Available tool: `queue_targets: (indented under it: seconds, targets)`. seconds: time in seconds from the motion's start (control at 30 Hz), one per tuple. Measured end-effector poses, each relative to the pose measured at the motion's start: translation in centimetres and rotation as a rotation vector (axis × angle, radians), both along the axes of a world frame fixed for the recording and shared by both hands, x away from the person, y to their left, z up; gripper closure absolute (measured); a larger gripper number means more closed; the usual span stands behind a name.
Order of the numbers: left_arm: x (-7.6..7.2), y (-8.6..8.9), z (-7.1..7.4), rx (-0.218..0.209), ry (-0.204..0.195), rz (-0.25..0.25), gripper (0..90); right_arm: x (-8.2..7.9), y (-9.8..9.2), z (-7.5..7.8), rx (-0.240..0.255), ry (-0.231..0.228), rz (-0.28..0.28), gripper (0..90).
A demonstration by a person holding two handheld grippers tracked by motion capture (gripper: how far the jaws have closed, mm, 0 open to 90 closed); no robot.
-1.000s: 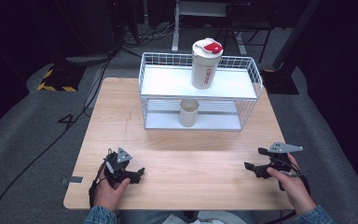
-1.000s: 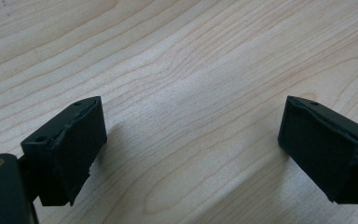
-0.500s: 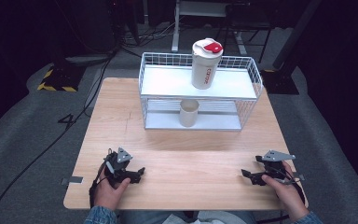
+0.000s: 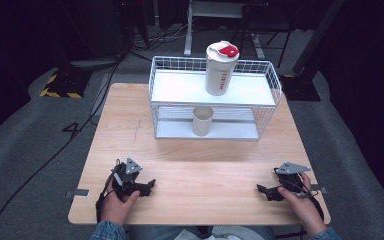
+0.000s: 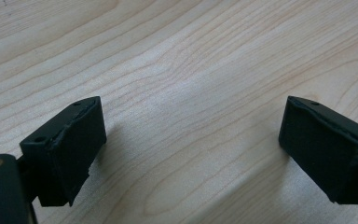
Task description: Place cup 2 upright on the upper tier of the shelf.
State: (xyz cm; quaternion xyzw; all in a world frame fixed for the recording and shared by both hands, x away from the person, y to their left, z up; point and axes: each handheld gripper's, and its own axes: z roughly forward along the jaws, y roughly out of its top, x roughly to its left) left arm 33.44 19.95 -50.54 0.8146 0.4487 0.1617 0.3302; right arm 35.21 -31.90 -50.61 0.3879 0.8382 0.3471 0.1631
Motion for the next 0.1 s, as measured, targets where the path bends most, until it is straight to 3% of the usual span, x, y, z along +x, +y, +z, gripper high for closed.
queue_targets:
  seconds: [0.1]
  targets:
    - [0.00,0.00,0.01,0.002,0.000,0.001,7.9,-0.04,0.08,-0.01,0.001,0.000,-0.007,0.0]
